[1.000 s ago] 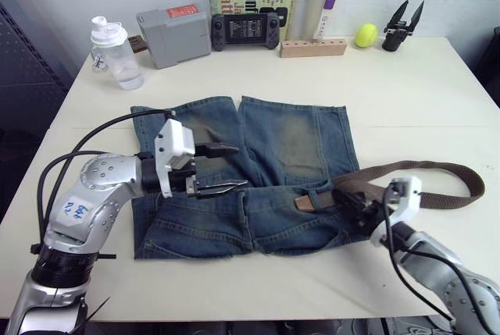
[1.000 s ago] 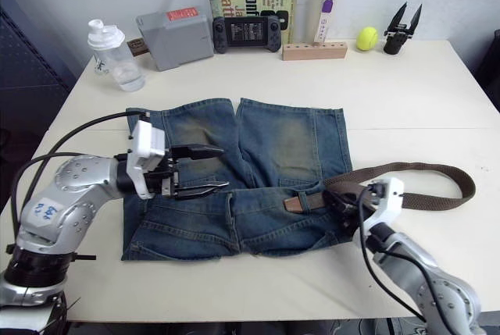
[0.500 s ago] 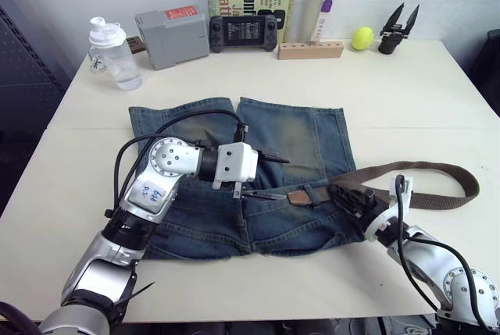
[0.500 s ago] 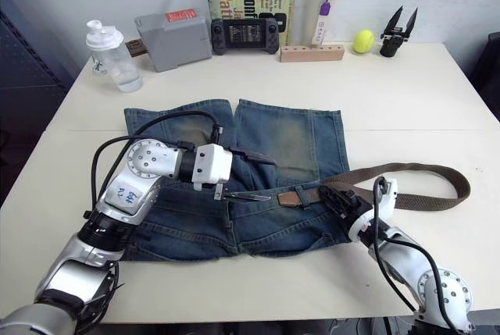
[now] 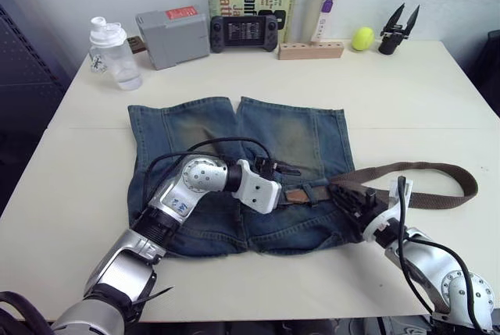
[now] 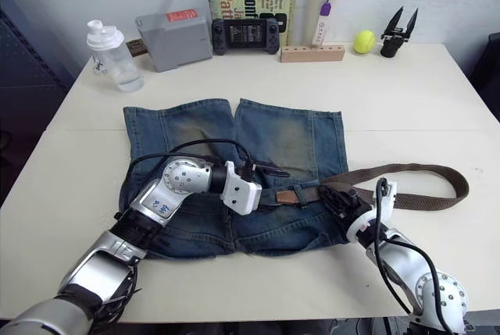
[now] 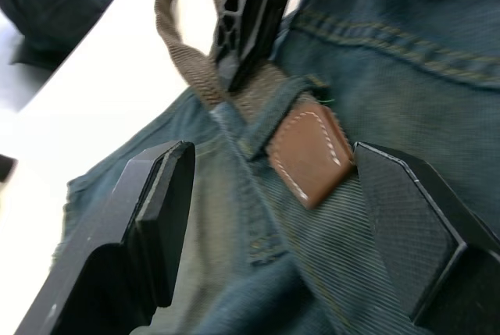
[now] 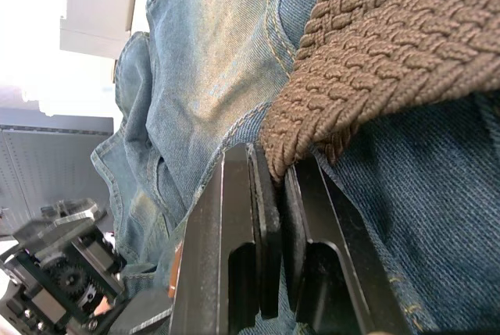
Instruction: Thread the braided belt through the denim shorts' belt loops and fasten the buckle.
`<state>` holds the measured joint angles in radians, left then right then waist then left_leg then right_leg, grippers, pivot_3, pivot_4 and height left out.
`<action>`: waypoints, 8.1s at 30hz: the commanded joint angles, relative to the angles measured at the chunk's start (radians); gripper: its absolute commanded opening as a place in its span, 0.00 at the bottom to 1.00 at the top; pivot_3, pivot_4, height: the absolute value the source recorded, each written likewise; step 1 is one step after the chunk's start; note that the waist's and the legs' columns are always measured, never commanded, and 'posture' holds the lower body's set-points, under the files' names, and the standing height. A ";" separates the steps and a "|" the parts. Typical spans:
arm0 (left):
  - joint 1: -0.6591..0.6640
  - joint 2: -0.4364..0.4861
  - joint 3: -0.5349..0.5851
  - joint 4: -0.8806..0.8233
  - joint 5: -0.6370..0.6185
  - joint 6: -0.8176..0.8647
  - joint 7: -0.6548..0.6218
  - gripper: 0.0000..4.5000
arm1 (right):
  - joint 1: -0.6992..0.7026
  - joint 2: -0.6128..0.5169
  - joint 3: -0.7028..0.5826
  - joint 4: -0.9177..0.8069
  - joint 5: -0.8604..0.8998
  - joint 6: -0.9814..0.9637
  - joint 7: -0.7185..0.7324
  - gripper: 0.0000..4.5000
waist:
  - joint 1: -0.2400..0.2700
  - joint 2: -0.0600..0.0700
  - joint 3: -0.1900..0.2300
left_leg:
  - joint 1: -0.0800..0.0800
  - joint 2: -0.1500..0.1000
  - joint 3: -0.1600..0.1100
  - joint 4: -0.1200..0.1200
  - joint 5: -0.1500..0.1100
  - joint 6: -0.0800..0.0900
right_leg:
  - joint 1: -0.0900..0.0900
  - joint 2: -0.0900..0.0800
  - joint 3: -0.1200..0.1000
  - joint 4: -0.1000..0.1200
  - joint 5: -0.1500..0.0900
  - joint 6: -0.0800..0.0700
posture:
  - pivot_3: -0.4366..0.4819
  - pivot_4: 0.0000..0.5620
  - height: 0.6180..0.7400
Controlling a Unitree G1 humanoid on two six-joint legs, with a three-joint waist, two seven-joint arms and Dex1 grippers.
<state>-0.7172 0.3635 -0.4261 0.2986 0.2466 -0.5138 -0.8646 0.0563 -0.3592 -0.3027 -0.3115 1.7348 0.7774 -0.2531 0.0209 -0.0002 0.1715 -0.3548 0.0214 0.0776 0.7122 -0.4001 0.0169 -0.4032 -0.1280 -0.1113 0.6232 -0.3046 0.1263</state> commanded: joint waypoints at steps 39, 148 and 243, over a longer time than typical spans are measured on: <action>-0.125 0.006 -0.089 0.068 0.189 -0.229 0.138 0.00 | 0.034 -0.059 -0.094 -0.120 0.025 -0.090 -0.006 0.57 | 0.008 0.003 0.001 | -0.001 -0.003 -0.011 0.002 0.000 0.001 | 0.005 -0.004 -0.007 -0.002 0.000 0.000 | 0.48 0.27 0.92; -0.002 0.145 0.039 -0.149 0.376 -0.373 0.542 0.00 | 0.044 0.056 0.064 -0.278 0.237 -0.264 -0.251 0.99 | 0.024 0.005 0.003 | -0.002 -0.006 -0.015 0.004 0.000 0.005 | 0.009 -0.007 -0.009 -0.007 0.004 0.007 | 0.48 0.27 0.92; 0.250 0.218 0.119 -0.369 -0.198 0.082 -0.090 0.74 | 0.014 0.168 0.186 -0.161 -0.662 -0.100 0.178 0.00 | 0.002 0.011 0.004 | -0.001 -0.006 -0.016 0.002 0.000 0.005 | 0.010 -0.005 -0.007 -0.009 0.003 0.006 | 0.48 0.27 0.92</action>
<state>-0.4432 0.5716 -0.2883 -0.0779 -0.0050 -0.3288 -0.9463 0.0705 -0.2141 -0.0848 -0.5096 0.9562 0.6105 -0.0057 0.0225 0.0105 0.1759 -0.3556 0.0160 0.0621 0.7146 -0.4005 0.0221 -0.3935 -0.1329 -0.1189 0.6141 -0.3012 0.1323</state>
